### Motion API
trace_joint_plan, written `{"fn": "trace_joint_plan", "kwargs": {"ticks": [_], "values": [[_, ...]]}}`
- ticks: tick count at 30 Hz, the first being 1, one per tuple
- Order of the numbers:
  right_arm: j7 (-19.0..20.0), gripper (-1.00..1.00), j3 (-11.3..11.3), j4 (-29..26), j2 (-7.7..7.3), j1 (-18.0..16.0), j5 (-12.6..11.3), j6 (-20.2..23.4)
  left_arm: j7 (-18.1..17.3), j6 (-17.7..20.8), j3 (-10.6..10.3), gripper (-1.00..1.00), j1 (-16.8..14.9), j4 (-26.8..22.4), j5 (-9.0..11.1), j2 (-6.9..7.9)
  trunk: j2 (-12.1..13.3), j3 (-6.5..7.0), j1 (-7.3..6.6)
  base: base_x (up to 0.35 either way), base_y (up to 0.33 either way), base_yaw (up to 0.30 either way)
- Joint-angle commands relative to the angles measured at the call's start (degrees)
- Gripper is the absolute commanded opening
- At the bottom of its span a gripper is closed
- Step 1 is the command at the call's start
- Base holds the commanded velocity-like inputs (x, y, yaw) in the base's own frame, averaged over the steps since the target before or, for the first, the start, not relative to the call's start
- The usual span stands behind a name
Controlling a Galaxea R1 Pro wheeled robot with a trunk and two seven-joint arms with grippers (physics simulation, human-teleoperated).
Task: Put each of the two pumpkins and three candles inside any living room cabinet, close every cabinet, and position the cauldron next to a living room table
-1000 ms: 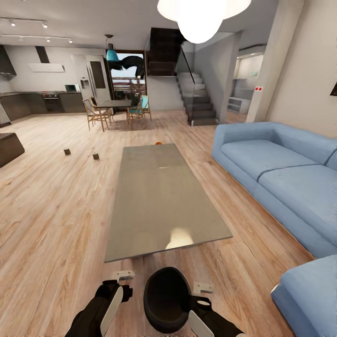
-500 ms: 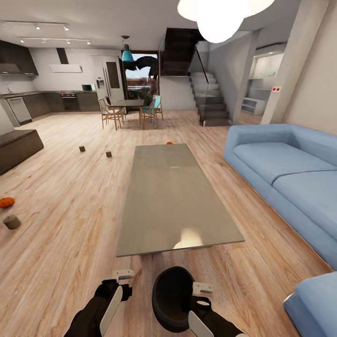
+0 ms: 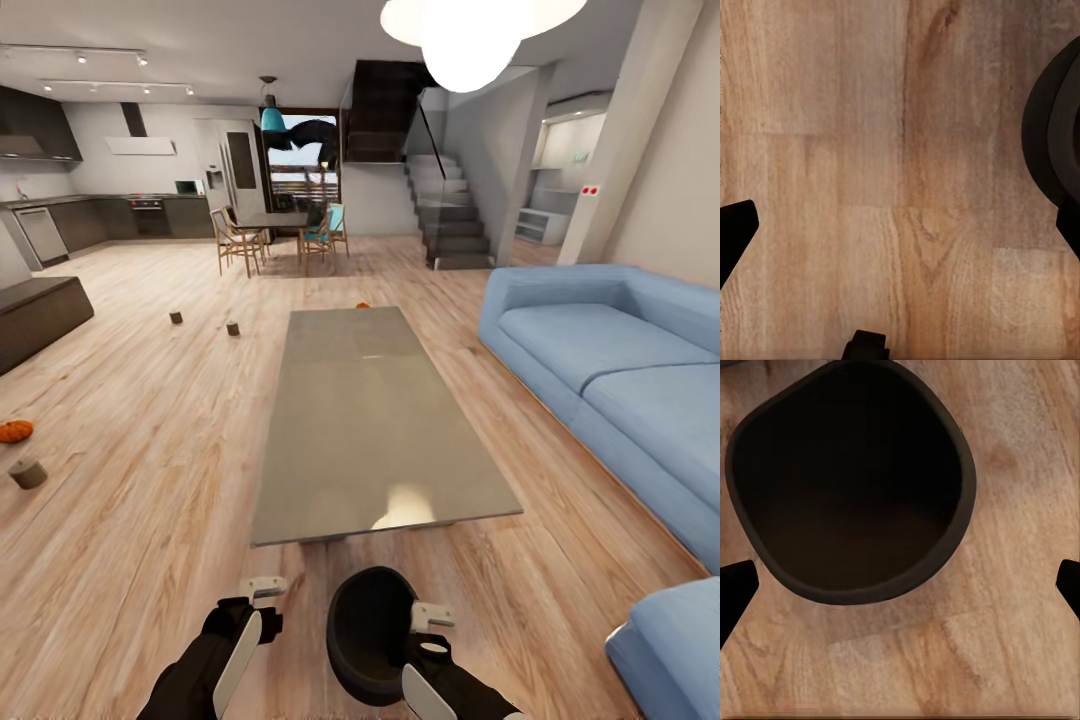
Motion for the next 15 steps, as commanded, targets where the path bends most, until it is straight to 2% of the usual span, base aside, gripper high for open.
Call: {"fn": "trace_joint_plan", "kwargs": {"ticks": [1, 8, 15], "values": [[-0.48, 1.00, 0.43, -0.10, -0.05, -0.06, -0.20, 0.28, 0.52, 0.15, -0.14, 1.00, -0.03, -0.04, 0.63, 0.03, -0.03, -0.05, -0.02, -0.153, 0.095, 0.000], [-0.48, 1.00, 0.43, -0.13, -0.05, -0.06, -0.27, 0.28, 0.46, 0.15, -0.20, 1.00, -0.03, 0.06, 0.59, 0.03, -0.03, -0.05, -0.02, -0.057, 0.037, 0.025], [-0.48, 1.00, 0.43, -0.12, 0.00, -0.06, -0.28, 0.28, 0.42, 0.15, -0.23, 1.00, -0.06, 0.05, 0.62, 0.03, -0.03, -0.05, -0.02, -0.083, 0.062, 0.224]]}}
